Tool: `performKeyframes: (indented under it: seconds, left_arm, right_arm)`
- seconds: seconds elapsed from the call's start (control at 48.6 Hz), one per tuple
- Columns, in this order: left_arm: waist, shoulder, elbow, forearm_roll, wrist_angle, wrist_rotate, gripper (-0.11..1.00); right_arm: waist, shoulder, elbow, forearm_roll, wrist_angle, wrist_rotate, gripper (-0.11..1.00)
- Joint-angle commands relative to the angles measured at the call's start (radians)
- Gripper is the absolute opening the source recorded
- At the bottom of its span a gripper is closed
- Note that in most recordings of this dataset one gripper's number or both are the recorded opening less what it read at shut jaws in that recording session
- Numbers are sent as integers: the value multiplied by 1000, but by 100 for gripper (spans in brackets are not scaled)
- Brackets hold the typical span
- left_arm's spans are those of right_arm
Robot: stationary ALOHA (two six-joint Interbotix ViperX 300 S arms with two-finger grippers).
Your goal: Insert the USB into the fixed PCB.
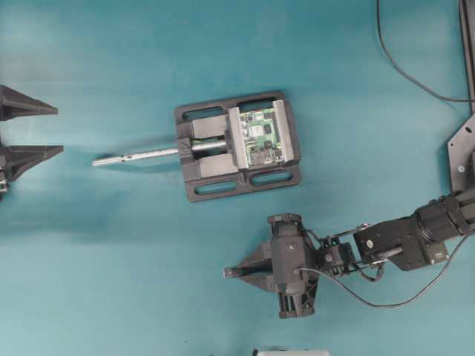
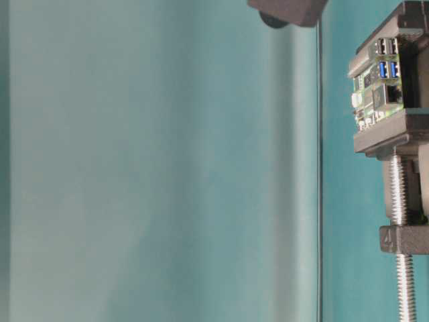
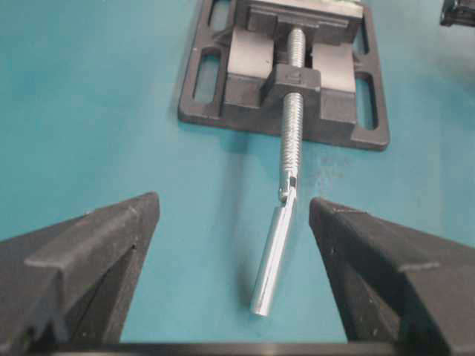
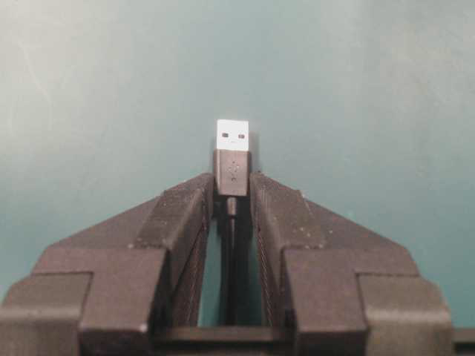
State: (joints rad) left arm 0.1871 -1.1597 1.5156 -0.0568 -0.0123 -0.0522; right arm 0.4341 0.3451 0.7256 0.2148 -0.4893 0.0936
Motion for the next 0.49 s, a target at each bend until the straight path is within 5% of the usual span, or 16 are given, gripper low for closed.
performKeyframes:
  seconds: [0.0, 0.473]
  left_arm:
    - [2, 14, -12, 3, -9, 9, 98]
    - [2, 14, 9, 3, -40, -3, 98]
  right_arm:
    - [3, -9, -12, 3, 2, 3, 21]
    - [3, -9, -2, 32, -31, -2, 21]
